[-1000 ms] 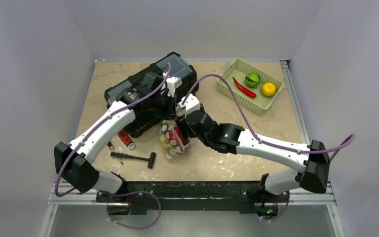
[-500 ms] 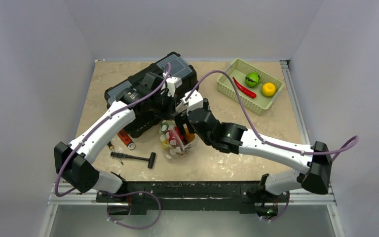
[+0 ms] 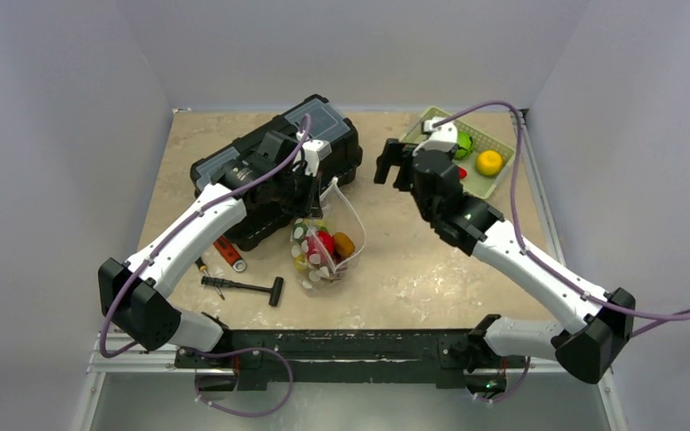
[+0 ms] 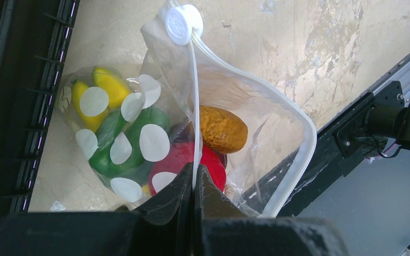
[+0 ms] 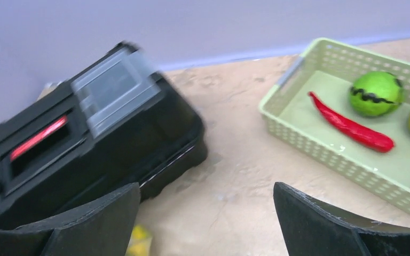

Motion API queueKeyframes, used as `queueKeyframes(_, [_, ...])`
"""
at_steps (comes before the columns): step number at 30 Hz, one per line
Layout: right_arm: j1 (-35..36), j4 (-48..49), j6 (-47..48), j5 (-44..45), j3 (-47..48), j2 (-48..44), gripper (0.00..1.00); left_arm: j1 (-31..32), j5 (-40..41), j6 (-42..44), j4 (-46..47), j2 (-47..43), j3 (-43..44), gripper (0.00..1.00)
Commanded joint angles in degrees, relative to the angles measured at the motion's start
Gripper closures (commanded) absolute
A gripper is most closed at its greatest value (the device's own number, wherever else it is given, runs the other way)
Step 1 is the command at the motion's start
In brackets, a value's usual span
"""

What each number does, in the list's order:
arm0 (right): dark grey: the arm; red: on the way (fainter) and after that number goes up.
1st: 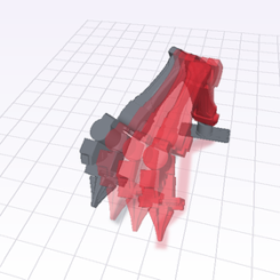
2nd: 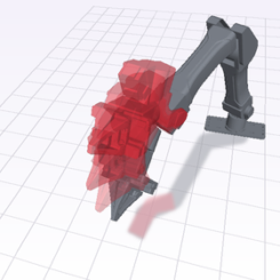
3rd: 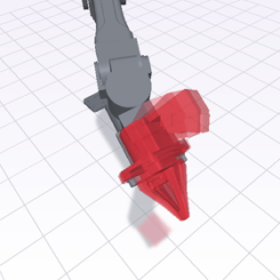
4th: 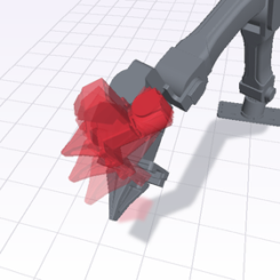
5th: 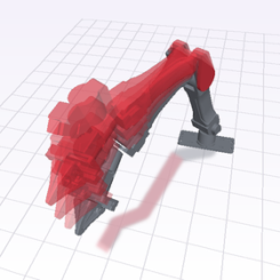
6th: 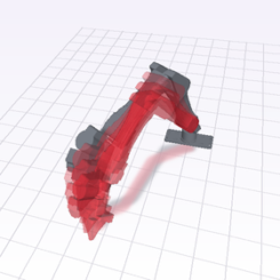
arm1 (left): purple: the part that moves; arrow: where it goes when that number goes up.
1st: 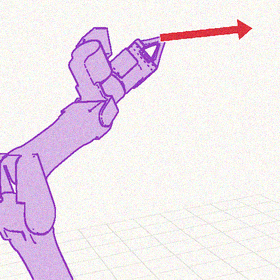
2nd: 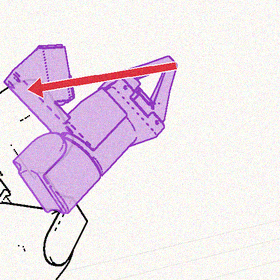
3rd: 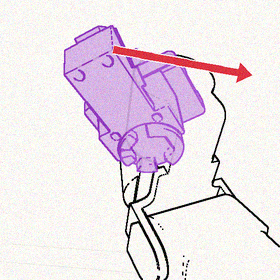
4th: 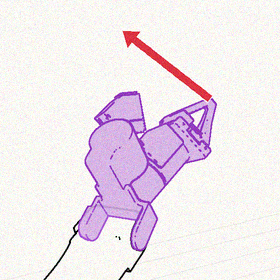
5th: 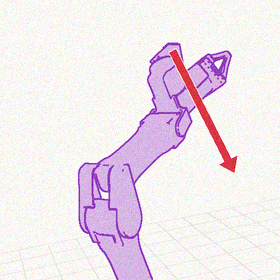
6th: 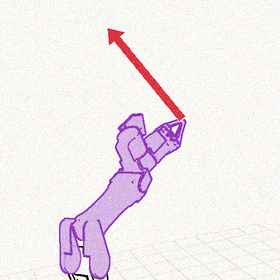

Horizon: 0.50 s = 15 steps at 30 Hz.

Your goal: Place the food in the zip-top bag and seal the zipper

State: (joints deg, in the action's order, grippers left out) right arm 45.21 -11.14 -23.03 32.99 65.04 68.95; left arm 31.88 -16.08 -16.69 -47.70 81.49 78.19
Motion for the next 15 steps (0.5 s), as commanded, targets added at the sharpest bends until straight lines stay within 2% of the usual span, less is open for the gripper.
queueKeyframes(1, [-10.79,-1.68,-8.53,-6.99,0.26,-0.11,0.05,-0.17,-0.69,1.05,0.33,-0.99,2.31,1.0])
queueKeyframes(7, [-26.16,-3.42,-15.83,-15.03,1.68,5.27,0.05,-0.24,-1.28,0.96,0.34,-1.23,2.23,1.0])
queueKeyframes(15, [-37.36,-12.77,-30.96,-13.82,11.54,21.44,0.13,-0.23,-1.92,0.77,0.49,-0.85,2.27,1.0])
